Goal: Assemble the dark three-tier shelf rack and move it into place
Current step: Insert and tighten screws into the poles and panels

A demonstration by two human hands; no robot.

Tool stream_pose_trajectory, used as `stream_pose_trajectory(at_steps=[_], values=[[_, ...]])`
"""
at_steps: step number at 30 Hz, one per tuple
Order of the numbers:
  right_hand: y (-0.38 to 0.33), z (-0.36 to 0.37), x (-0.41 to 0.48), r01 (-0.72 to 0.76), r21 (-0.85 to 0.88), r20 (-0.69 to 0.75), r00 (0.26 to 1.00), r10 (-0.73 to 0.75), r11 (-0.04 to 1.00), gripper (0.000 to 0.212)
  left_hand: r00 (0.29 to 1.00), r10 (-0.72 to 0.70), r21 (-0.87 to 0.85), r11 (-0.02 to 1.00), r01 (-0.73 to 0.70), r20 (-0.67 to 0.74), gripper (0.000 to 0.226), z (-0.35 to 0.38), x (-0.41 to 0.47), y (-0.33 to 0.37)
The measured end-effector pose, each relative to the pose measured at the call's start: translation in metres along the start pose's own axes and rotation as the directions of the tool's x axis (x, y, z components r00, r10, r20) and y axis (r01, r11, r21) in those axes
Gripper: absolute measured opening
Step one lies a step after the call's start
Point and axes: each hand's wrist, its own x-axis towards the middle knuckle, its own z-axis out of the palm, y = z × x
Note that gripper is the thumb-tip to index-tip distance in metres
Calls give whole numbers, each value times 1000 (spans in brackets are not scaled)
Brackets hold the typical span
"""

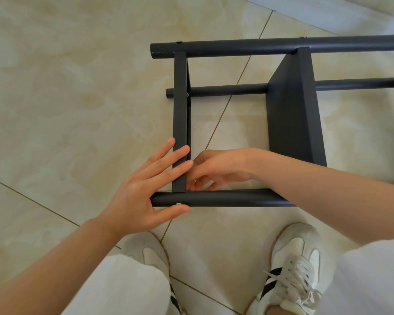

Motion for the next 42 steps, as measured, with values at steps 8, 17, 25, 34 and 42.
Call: stream_pose_trajectory(at_steps=[8, 17, 25, 34, 42], values=[[-1, 0, 2, -3, 6, -35, 999, 3, 1000, 31, 1000, -5, 3, 1000, 5, 1, 69, -1, 0, 1], [-1, 2, 6, 7, -20, -55, 998, -8, 1000, 12, 1000, 0, -2, 1000, 0, 1, 69, 0, 0, 0], [-1, -3, 1, 7, 29, -29, 1000, -6, 1000, 18, 1000, 18, -3, 1000, -18, -6, 69, 1, -1, -3], [0, -1, 4, -6, -4, -5, 1000, 6, 1000, 16, 1000, 11, -2, 1000, -11, -13, 69, 2, -1, -2], [1, 1, 4, 22, 53, 17, 1000, -23, 998, 16, 1000, 2, 5, 1000, -2, -8, 68, 1, 0, -1]])
